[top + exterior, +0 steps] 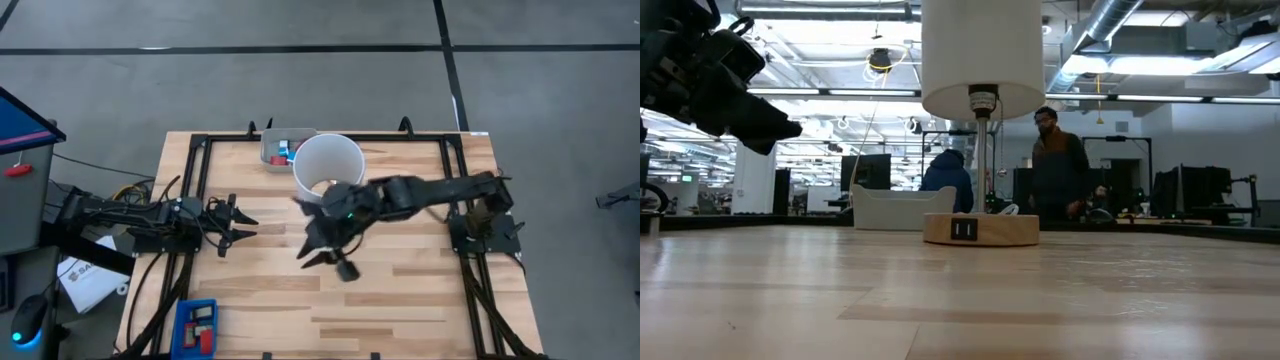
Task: Pick & Place Office items
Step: Return to Home Position
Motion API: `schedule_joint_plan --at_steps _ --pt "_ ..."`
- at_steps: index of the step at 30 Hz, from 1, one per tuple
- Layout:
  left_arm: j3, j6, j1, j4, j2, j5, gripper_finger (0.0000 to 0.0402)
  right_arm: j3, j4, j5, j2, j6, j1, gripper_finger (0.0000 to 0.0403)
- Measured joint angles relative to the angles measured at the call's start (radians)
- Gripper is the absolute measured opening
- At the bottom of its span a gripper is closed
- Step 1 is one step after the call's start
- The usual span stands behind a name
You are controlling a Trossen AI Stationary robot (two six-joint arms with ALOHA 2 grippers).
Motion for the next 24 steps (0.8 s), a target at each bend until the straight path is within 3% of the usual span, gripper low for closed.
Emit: schedule_joint_plan --at_steps 6,9,18,24 --pt "0.000 0.000 0.000 0.019 0.004 0.000 0.0145 -0.002 -0.078 -0.049 -0.110 -0.168 -0.001 0.0094" --pt "0.000 0.000 0.000 0.023 0.006 0.000 0.0145 -0.096 -0.018 -0.049 -0.201 -0.202 -0.002 0.0093" --pt "0.000 0.000 0.000 0.023 0.006 0.000 0.0145 -0.832 0.489 0.036 -0.658 -0.048 -0.009 0.0093" --pt "0.000 0.000 0.000 0.024 0.006 0.000 0.0145 -1.250 0.694 0.151 -0.958 0.039 -0.010 0.0093"
